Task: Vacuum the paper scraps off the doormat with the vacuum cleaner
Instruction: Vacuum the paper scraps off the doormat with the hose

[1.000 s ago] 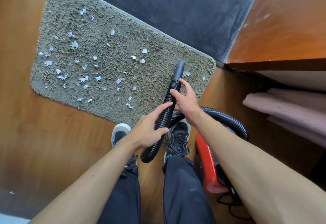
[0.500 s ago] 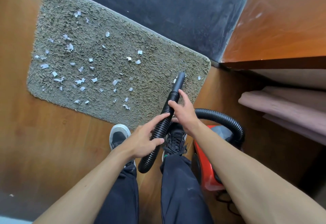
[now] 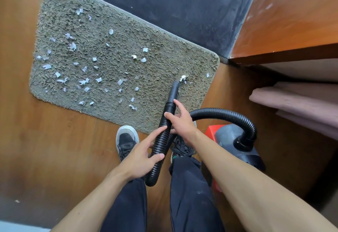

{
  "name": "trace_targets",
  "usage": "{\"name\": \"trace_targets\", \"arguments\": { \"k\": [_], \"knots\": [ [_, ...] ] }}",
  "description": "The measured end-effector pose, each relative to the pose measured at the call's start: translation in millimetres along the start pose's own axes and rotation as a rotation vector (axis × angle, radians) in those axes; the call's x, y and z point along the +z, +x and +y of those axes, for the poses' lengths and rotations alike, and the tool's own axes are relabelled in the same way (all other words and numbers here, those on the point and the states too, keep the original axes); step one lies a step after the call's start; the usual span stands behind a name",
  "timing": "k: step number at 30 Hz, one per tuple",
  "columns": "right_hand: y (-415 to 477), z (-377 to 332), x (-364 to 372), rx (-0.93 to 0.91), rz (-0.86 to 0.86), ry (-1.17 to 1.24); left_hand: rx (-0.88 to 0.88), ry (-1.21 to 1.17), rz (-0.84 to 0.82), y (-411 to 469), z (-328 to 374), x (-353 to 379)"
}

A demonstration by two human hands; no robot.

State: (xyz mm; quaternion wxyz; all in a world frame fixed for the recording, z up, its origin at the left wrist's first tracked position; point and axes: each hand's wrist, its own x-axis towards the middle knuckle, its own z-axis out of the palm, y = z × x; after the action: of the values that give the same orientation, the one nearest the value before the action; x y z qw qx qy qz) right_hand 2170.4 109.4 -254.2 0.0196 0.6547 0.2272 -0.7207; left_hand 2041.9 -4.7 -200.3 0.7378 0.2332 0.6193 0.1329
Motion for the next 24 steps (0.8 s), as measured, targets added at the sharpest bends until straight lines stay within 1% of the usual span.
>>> {"name": "trace_targets", "arguments": {
  "k": [4, 10, 13, 17, 24],
  "knots": [
    [4, -6, -8, -0.021, 0.013, -0.005, -0.004, 0.003, -0.017, 10, 5, -1],
    [8, -4, -25, -0.003, 0.099, 0.051, 0.016, 0.081, -0.072, 26, 21, 1],
    [8, -3, -29, -0.003, 0.114, 0.07, 0.02, 0.128, -0.085, 29, 27, 1],
    [8, -4, -25, 0.0, 0.109, 0.073, 0.018, 0.118, -0.083, 28, 26, 0],
    [14, -17, -6, -0.026, 0.039, 0.031, 0.016, 0.074, -0.038, 22, 17, -13]
  ]
}}
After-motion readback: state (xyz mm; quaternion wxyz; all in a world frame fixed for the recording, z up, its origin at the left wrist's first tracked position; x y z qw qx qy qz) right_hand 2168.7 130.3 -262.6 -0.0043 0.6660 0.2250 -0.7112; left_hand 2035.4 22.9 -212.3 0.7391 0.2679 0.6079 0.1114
